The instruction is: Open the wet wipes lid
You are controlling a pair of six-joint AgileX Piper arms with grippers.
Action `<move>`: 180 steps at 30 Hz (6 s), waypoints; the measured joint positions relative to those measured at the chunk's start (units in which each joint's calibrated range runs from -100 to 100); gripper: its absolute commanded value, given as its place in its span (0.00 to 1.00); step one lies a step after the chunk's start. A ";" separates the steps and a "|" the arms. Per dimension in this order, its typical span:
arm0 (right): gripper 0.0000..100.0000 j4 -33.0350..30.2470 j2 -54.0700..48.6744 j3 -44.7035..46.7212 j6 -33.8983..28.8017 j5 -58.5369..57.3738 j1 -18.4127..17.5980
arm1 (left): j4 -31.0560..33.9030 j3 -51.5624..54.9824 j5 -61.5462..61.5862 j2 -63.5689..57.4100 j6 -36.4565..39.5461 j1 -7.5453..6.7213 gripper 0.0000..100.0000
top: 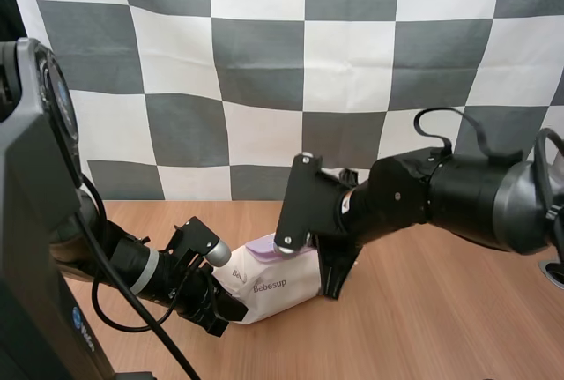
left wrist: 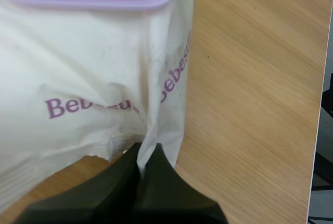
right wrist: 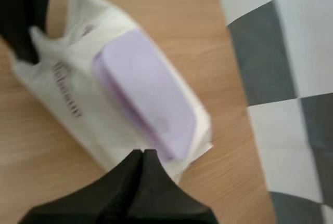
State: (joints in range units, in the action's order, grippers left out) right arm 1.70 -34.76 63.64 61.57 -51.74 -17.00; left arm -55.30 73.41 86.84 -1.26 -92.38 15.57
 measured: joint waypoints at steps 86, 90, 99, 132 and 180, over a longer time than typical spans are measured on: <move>0.00 -1.70 32.36 -10.98 0.26 45.58 0.00 | 0.00 0.00 0.19 0.00 0.00 0.00 0.00; 0.00 -1.70 32.36 -10.98 0.02 45.24 0.00 | 0.00 0.00 0.19 0.00 0.00 0.00 0.00; 0.00 -1.25 25.92 -10.98 -1.14 36.17 0.00 | -1.44 -2.54 -0.03 -4.42 0.00 0.00 0.00; 0.00 -13.26 -27.06 -10.98 -28.69 -5.65 8.19 | -4.30 -7.49 -27.50 -61.24 43.75 0.00 0.83; 0.46 27.07 -65.24 36.36 -5.34 25.35 15.28 | 33.47 26.59 -67.34 -93.21 74.81 -13.63 0.83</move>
State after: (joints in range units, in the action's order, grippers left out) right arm 28.76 -100.00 100.00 56.23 -26.39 -1.71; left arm -21.83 100.00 19.51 -94.47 -17.57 1.94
